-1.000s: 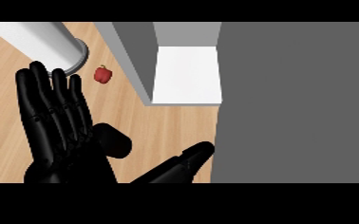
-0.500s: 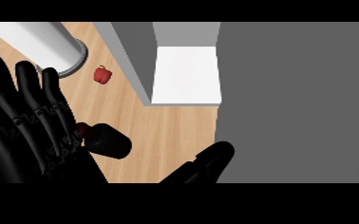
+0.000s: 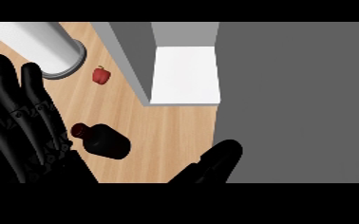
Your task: Pick up the wine, place it into the cabinet and close the cabinet
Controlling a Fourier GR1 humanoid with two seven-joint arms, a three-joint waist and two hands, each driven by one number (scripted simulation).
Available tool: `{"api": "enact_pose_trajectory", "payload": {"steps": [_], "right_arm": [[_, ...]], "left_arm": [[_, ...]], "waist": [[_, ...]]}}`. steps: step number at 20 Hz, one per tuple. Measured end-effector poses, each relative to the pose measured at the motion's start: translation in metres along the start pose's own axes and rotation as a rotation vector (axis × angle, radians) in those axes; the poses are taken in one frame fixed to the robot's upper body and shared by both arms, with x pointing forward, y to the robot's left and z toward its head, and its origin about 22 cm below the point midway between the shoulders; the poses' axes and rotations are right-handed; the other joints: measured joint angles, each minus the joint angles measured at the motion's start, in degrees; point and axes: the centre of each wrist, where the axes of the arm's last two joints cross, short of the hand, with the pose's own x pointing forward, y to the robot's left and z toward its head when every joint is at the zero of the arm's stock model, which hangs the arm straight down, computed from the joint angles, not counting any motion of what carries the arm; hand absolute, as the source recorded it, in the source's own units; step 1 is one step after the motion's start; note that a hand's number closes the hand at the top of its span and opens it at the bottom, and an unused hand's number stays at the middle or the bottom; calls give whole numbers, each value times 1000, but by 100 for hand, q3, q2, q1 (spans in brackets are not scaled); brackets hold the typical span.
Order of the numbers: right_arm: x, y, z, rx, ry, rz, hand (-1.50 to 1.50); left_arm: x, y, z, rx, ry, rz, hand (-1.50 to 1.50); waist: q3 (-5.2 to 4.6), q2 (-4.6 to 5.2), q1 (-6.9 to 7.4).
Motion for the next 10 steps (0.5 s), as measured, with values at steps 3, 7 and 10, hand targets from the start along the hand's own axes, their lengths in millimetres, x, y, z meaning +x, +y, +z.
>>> {"api": "enact_pose_trajectory", "payload": {"steps": [3,7,10], "right_arm": [[3,-2,-2,-19,-5,10,-150],[5,-1,-3,-35,5,11,-150],[4,-1,-3,-48,8,8,-150]], "left_arm": [[3,3,-2,1,5,0,-150],[7,4,-9,13,7,-1,-150],[8,7,-10,15,13,-11,-150]], "waist": [[-2,0,-1],[-4,7,-15],[-4,8,-6]]}}
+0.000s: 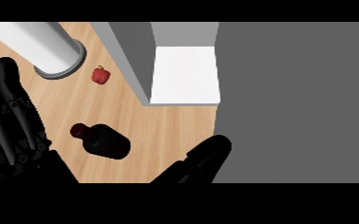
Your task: Pick up the wine, place it into the cabinet and close the cabinet
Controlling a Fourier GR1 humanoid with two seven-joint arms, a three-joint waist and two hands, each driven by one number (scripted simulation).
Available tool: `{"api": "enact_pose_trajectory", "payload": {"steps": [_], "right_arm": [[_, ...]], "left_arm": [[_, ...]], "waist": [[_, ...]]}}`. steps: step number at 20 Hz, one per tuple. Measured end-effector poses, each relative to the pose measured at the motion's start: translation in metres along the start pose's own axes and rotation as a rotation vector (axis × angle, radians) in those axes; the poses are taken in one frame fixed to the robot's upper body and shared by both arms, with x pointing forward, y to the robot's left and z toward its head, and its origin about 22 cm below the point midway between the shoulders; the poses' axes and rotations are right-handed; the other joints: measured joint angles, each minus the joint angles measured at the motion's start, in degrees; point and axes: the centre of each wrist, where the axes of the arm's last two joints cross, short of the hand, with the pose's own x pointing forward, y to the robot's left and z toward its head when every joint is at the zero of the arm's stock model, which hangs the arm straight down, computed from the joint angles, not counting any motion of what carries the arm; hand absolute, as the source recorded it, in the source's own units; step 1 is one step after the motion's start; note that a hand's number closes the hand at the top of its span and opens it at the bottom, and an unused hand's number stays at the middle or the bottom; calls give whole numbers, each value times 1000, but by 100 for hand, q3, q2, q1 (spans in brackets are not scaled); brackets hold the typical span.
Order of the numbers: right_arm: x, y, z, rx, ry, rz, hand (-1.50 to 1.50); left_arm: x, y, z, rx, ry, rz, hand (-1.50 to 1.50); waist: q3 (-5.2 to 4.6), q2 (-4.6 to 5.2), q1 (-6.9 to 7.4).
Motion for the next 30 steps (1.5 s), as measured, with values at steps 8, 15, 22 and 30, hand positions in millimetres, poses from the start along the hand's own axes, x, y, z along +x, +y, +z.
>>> {"api": "enact_pose_trajectory", "payload": {"steps": [8,15,22,30], "right_arm": [[3,0,-3,-20,5,18,-150],[3,-8,2,-62,-2,60,-150],[6,-20,8,-100,-17,117,-150],[4,-29,15,-103,-22,144,-150]], "left_arm": [[-5,2,-4,-4,36,-49,-150],[-18,4,-5,-8,85,-97,-150],[-44,7,-5,11,163,-132,-150],[-95,16,3,90,250,-203,-150]], "waist": [[-3,20,6],[-4,42,-8],[-7,63,-28],[-10,73,-7]]}}
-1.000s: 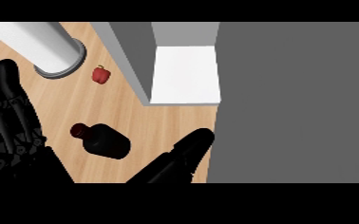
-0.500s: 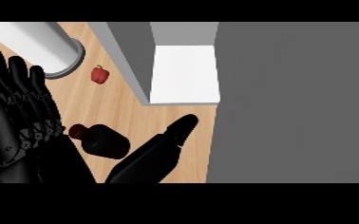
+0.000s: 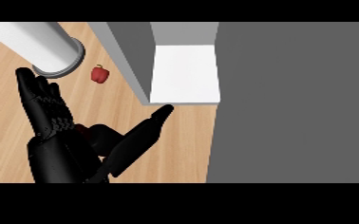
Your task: Pick up the wine, place it into the cabinet and close the cabinet
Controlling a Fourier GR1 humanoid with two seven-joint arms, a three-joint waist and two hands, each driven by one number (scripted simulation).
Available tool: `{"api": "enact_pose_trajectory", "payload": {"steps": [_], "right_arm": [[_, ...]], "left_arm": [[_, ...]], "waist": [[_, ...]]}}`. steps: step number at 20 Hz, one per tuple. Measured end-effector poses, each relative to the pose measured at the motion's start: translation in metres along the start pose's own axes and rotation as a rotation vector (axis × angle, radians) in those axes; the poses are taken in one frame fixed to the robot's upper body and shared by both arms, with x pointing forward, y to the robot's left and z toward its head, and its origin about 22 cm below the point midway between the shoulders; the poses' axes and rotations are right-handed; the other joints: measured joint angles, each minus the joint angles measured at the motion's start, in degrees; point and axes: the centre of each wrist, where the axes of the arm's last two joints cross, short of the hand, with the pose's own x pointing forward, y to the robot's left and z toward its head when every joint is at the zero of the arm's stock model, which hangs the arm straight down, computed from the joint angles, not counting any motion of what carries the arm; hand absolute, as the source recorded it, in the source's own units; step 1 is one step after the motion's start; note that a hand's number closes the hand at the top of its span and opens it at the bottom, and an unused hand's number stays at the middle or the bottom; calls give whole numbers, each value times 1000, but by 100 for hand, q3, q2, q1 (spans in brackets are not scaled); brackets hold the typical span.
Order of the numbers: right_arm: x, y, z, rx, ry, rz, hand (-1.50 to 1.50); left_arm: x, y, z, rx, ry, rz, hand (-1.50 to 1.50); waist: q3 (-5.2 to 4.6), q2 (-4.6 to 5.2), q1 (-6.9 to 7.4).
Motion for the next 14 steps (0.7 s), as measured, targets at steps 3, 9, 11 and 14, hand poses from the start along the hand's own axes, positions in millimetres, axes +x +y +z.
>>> {"api": "enact_pose_trajectory", "payload": {"steps": [3,9,11,14], "right_arm": [[1,-5,1,2,4,22,-150],[-1,-8,5,15,12,22,-150],[-3,-8,8,22,18,17,-150],[-3,-11,9,24,20,21,-150]], "left_arm": [[-17,8,-3,43,29,-11,-150],[-55,23,0,73,93,-46,-150],[-66,30,-1,76,106,-55,-150],[-81,37,7,80,123,-62,-150]], "waist": [[-1,-1,7],[-4,-1,14],[-4,-2,10],[-5,-3,15]]}}
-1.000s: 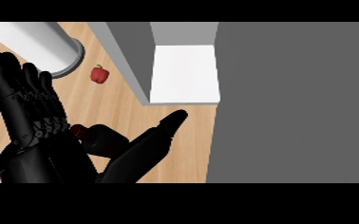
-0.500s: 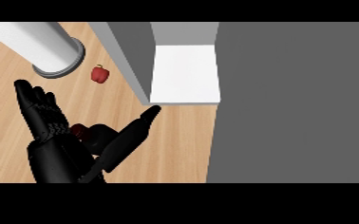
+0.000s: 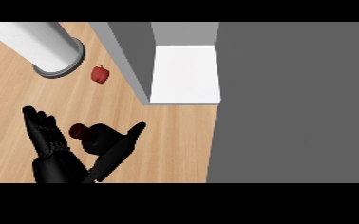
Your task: Pick up the wine, place it into the cabinet and close the cabinet
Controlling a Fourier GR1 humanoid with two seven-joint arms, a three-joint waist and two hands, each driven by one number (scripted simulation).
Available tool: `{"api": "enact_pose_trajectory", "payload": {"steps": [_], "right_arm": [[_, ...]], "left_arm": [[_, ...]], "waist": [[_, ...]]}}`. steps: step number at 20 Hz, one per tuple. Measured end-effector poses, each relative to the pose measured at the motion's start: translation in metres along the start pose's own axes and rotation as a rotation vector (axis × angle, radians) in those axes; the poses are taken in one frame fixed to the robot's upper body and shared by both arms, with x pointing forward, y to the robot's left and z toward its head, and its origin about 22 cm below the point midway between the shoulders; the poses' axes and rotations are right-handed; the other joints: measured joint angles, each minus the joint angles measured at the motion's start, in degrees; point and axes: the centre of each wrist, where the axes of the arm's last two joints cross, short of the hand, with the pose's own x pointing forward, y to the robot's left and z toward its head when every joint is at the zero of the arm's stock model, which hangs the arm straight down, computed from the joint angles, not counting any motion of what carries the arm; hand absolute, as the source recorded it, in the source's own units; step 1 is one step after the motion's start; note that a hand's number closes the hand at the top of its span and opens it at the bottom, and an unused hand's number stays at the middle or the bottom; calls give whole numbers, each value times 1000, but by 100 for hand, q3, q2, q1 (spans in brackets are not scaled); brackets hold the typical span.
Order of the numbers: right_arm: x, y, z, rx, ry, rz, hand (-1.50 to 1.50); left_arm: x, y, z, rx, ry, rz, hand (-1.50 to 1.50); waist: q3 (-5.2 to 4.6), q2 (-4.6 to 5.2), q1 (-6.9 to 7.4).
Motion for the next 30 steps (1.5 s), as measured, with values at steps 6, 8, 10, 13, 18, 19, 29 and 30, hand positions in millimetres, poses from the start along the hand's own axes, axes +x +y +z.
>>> {"api": "enact_pose_trajectory", "payload": {"steps": [6,8,10,13,18,19,29,30], "right_arm": [[-4,-2,3,13,2,-13,-150],[-6,-2,5,15,2,-24,-150],[-7,0,6,18,7,-35,-150],[-7,-2,7,18,11,-33,-150],[-7,-1,7,28,12,-42,-150],[-6,-1,5,31,11,-46,-150],[-9,2,9,28,18,-70,-150],[-8,1,7,27,19,-67,-150]], "left_arm": [[-25,14,3,0,19,-16,-150],[-31,16,3,2,29,-15,-150],[-41,16,4,4,35,-23,-150],[-50,27,4,13,49,-35,-150],[-62,33,10,23,85,-38,-150],[-62,35,10,24,91,-36,-150],[-78,35,12,17,127,-69,-150],[-78,35,15,10,129,-67,-150]], "waist": [[-1,-1,3],[-2,-1,-1],[-4,-1,-4],[-6,-5,-4],[-14,-10,3],[-14,-11,9],[-28,-24,6],[-28,-23,14]]}}
